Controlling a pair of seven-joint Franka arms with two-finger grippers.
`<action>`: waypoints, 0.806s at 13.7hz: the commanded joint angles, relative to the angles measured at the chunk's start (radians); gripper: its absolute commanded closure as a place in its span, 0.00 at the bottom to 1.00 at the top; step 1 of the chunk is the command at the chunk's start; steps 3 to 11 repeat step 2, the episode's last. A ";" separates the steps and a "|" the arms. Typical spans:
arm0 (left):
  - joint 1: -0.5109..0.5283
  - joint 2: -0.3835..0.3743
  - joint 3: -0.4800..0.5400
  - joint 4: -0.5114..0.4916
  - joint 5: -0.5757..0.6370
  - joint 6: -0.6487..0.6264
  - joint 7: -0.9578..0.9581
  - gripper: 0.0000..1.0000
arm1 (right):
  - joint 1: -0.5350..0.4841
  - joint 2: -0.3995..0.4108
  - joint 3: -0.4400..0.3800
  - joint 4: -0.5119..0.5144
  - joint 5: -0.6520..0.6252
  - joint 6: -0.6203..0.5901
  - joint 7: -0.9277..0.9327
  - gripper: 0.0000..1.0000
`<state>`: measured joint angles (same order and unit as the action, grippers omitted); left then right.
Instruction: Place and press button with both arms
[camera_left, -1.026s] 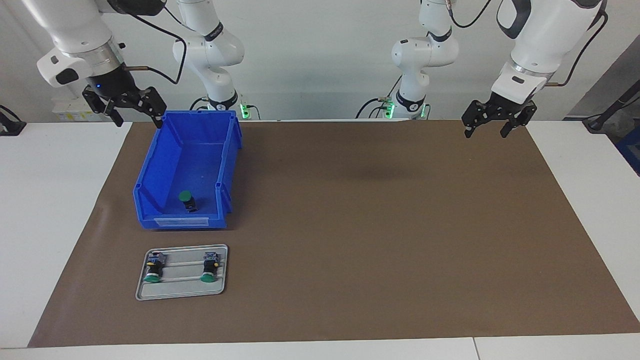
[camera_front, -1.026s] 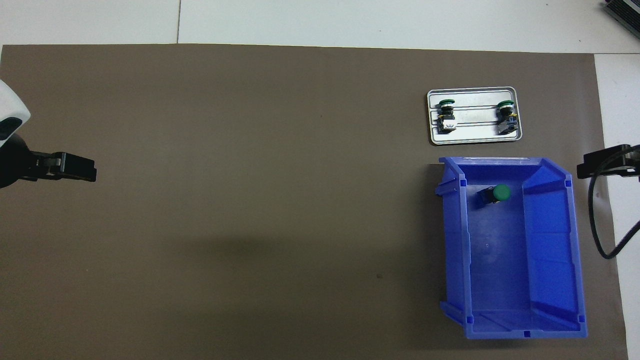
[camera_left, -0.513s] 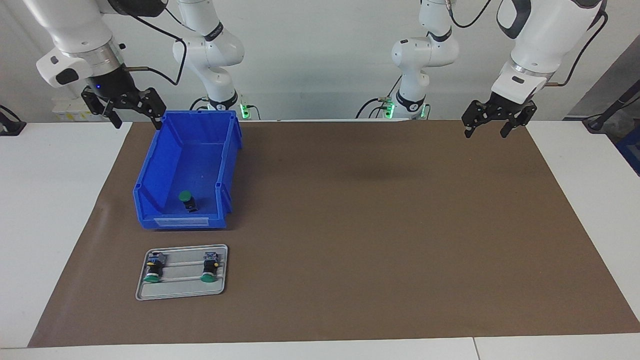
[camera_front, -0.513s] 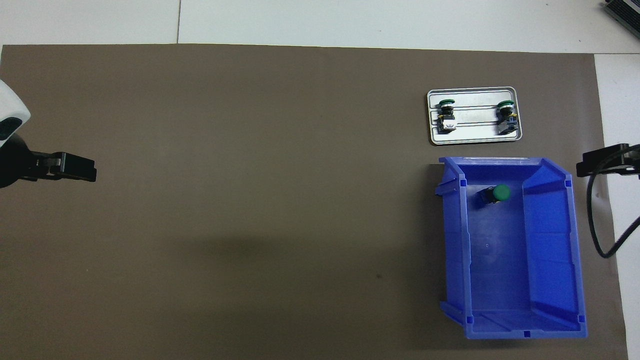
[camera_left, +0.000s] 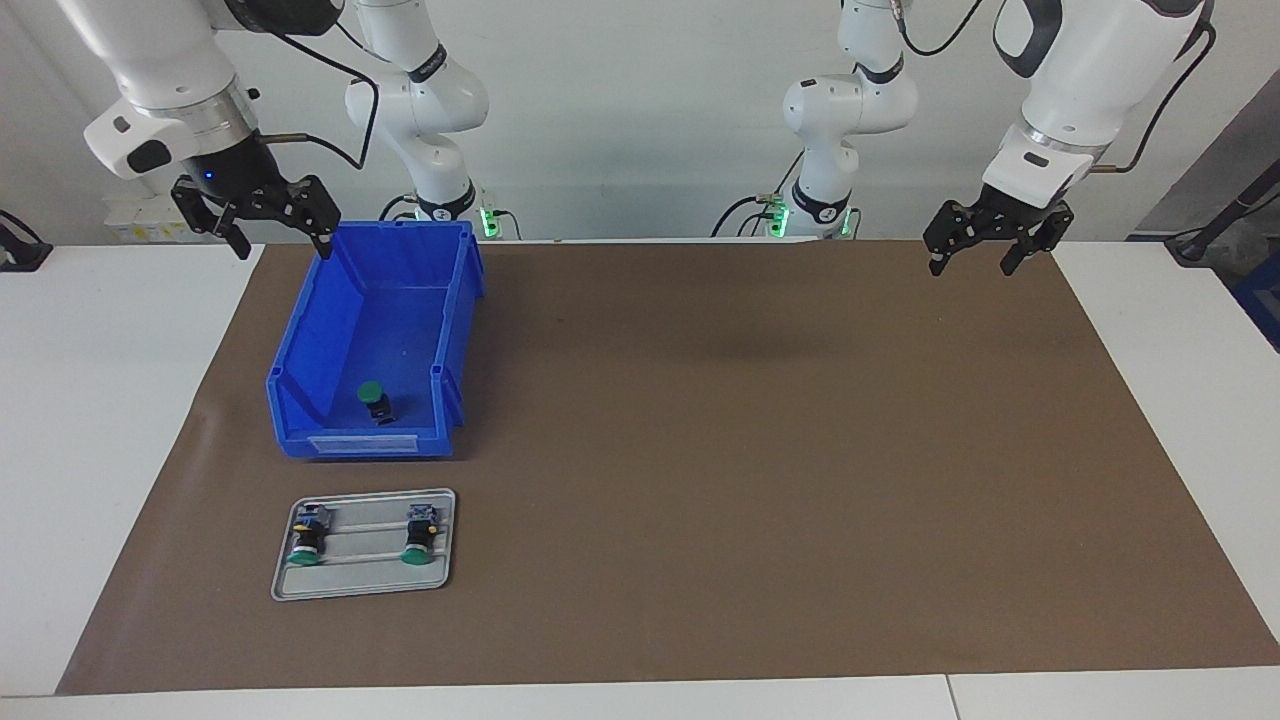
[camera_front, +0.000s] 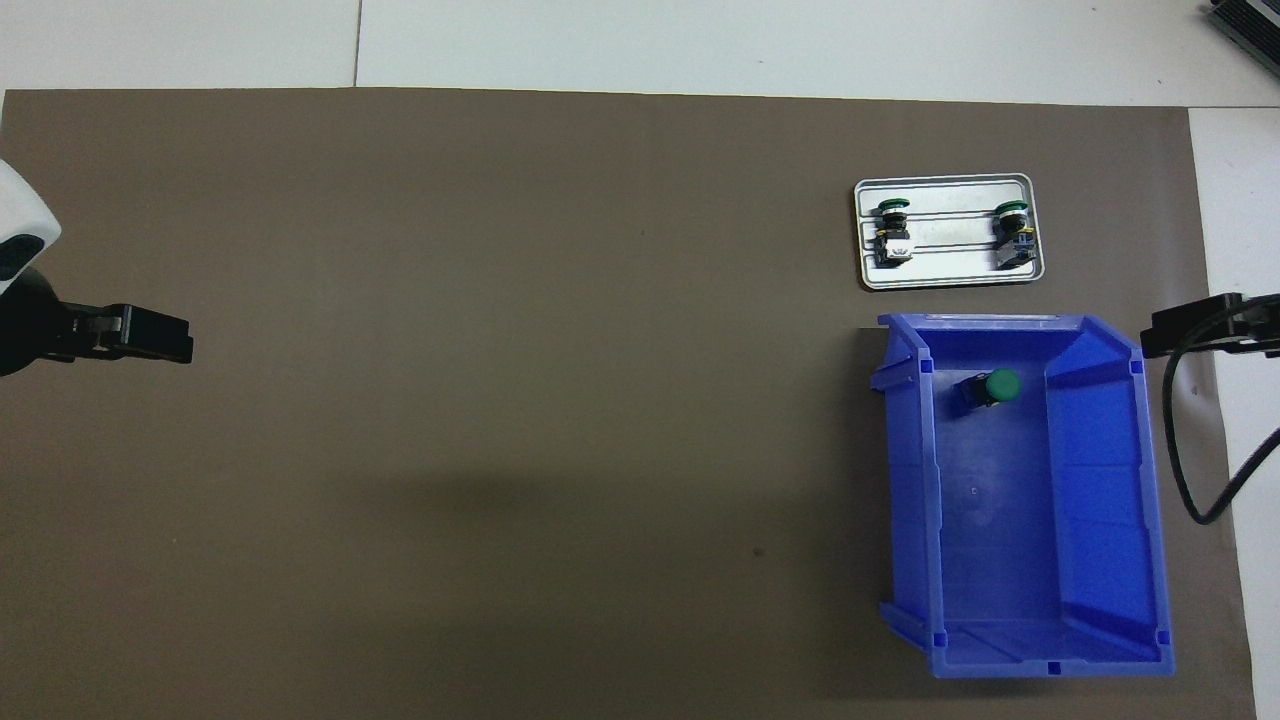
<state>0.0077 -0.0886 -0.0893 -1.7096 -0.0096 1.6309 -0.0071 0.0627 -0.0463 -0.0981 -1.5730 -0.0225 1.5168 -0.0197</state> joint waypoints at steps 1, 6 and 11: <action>0.009 -0.011 -0.006 -0.012 0.004 -0.002 -0.001 0.00 | -0.004 -0.026 0.004 -0.030 -0.011 0.003 -0.025 0.00; 0.009 -0.011 -0.006 -0.012 0.004 -0.002 -0.001 0.00 | -0.004 -0.027 0.004 -0.030 -0.011 0.003 -0.026 0.00; 0.009 -0.011 -0.006 -0.012 0.004 -0.002 -0.001 0.00 | -0.004 -0.027 0.004 -0.030 -0.011 0.003 -0.026 0.00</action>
